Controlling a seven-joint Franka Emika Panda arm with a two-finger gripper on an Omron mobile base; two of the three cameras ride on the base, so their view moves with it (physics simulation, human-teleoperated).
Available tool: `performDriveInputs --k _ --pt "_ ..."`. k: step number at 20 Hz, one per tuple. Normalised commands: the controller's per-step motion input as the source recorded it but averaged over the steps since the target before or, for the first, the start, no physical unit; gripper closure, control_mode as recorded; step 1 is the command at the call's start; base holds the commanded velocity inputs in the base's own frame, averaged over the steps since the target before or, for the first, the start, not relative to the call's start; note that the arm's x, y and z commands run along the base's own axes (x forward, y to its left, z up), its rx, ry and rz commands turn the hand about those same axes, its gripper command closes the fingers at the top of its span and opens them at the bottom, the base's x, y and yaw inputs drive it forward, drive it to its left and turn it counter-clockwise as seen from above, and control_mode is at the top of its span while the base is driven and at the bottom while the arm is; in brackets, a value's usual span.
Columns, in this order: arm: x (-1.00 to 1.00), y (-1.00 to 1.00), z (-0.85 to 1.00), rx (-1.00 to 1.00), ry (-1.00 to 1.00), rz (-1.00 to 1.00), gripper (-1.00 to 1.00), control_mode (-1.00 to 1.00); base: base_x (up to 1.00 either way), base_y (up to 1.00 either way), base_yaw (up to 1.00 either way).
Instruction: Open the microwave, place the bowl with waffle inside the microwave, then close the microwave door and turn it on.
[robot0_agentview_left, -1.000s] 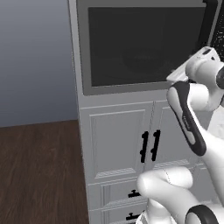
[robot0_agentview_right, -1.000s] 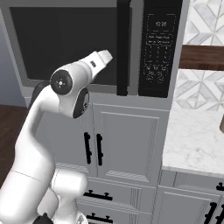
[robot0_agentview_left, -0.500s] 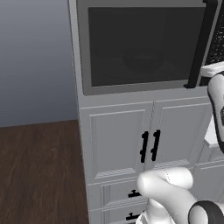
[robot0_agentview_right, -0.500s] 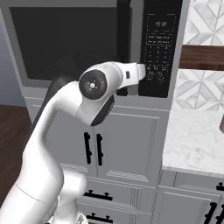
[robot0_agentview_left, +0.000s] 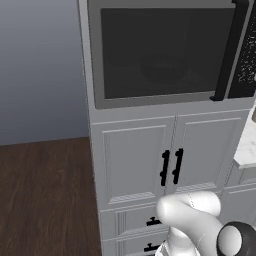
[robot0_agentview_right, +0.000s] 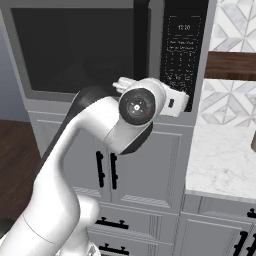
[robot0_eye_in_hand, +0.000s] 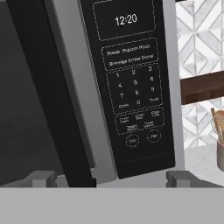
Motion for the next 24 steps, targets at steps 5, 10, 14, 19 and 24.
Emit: performDriveInputs --k 5,10,14,19,24 --pt "-0.03 0.00 -0.38 0.07 -0.10 0.05 -1.00 -1.00 0.00 0.00 0.00" --pt "0.09 -0.13 -0.06 0.00 -0.12 0.04 -1.00 -1.00 0.00 0.00 0.00" --pt "0.00 -0.16 0.00 0.00 -0.14 -0.01 1.00 -1.00 0.00 0.00 0.00" --pt "0.00 0.00 0.00 0.00 -0.01 -0.03 1.00 -1.00 0.00 0.00 0.00" --pt "0.00 0.00 0.00 0.00 0.00 0.00 1.00 -1.00 0.00 0.00 0.00"
